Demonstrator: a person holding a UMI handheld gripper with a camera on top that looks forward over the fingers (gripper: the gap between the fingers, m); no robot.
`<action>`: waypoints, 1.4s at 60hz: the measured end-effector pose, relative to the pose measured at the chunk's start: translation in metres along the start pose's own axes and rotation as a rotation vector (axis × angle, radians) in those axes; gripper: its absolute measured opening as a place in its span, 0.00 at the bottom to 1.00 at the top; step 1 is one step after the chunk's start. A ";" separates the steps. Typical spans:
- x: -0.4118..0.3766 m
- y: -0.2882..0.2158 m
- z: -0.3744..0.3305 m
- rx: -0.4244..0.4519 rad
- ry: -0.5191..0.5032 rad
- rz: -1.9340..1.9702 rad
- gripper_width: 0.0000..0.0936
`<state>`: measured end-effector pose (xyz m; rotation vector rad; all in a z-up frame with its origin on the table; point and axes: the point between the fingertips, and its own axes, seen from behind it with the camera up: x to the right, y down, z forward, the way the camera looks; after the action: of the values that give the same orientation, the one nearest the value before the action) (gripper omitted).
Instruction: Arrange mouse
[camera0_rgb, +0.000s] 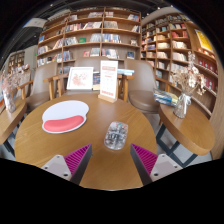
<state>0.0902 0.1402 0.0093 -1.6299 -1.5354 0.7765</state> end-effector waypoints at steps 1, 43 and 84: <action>0.000 0.000 0.004 -0.005 -0.003 0.007 0.91; -0.004 -0.029 0.095 -0.084 -0.030 0.049 0.89; -0.145 -0.183 0.080 0.083 -0.148 -0.023 0.44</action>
<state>-0.0888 0.0050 0.1114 -1.5203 -1.5988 0.9537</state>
